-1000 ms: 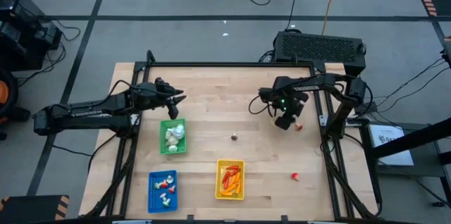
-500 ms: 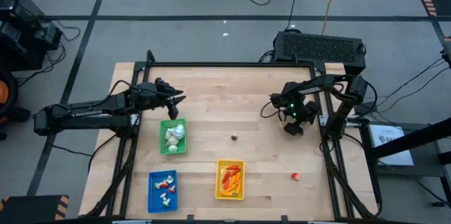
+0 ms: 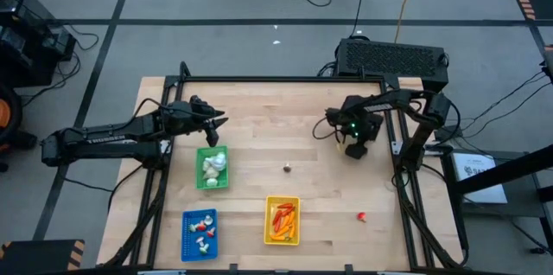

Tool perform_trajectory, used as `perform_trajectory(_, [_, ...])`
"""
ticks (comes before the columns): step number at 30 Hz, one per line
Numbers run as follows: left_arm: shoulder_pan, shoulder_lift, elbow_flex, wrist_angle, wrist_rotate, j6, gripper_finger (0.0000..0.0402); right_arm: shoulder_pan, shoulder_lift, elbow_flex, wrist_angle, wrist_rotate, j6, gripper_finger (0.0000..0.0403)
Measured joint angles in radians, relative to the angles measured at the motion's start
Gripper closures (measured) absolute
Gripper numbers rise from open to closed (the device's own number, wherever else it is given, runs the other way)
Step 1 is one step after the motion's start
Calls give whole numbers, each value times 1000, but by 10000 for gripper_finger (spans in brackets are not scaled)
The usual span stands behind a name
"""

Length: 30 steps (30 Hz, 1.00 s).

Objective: Sort produce into baskets
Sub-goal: Put the red mushroom into the blue basket

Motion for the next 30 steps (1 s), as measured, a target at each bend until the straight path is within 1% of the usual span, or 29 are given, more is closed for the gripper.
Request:
perform_trajectory(4, [0, 0, 0, -2, 0, -6, 276, -15, 0, 32, -7, 1, -90, 126])
perform_trajectory(7, [0, 0, 0, -7, 0, -6, 276, -28, 9, 31, -8, -1, -107, 126])
perform_trajectory(14, [0, 0, 0, -6, 0, 1, 276, -39, 13, 31, 39, -36, -70, 126])
perform_trajectory(26, [0, 0, 0, -11, 0, 0, 276, -41, 13, 31, 2, -44, 16, 127])
perform_trajectory(30, [0, 0, 0, -13, 0, -1, 276, -41, 13, 28, 3, -66, 19, 147])
